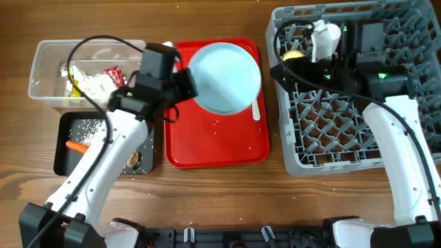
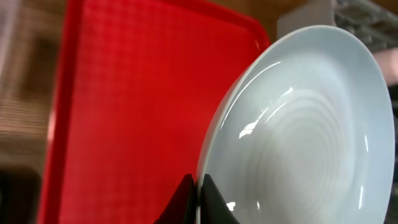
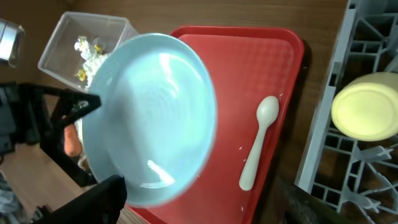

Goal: Sort waste into correct bins and load items into the dishwasher rack
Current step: 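Lift the plate with the left gripper and grasp it with the right, then release the left gripper and carry the plate into the rack upright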

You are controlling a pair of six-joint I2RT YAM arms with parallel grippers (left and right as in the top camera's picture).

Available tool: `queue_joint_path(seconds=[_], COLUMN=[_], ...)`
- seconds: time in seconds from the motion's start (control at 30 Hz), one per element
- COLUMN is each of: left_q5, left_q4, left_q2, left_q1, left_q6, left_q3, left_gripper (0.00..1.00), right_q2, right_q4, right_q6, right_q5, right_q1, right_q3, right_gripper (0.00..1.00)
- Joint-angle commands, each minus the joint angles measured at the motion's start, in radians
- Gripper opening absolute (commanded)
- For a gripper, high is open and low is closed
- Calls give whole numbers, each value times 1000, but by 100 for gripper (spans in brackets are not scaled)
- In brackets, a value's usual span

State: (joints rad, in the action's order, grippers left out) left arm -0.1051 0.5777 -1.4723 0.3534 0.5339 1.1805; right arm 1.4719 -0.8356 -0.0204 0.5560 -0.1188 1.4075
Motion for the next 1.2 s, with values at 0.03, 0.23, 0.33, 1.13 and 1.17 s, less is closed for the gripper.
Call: queue_joint_path(seconds=[0.03,0.23,0.33,1.13,1.17], left_q5=[-18,-18,-18,-18,-18], left_q4=[-3,3,3,-61,-65], left_q2=[12,12,12,28,37], left_q1=[77,95,95,94,94], left_q6=[-32,-32,-32,-32,-32], left_q3=[9,9,9,9,10], left_gripper=[4,4,4,35,40], right_q2=[32,126,175,197,190], right_q4=[18,16,16,5,5], right_q6=[17,16,16,17,17], right_q5=[-45,-86,-85,-89,-94], right_q1=[-41,-45,-50,-76,-76], right_q3=[-9,-9,-9,29,35], right_gripper=[77,76,71,4,4])
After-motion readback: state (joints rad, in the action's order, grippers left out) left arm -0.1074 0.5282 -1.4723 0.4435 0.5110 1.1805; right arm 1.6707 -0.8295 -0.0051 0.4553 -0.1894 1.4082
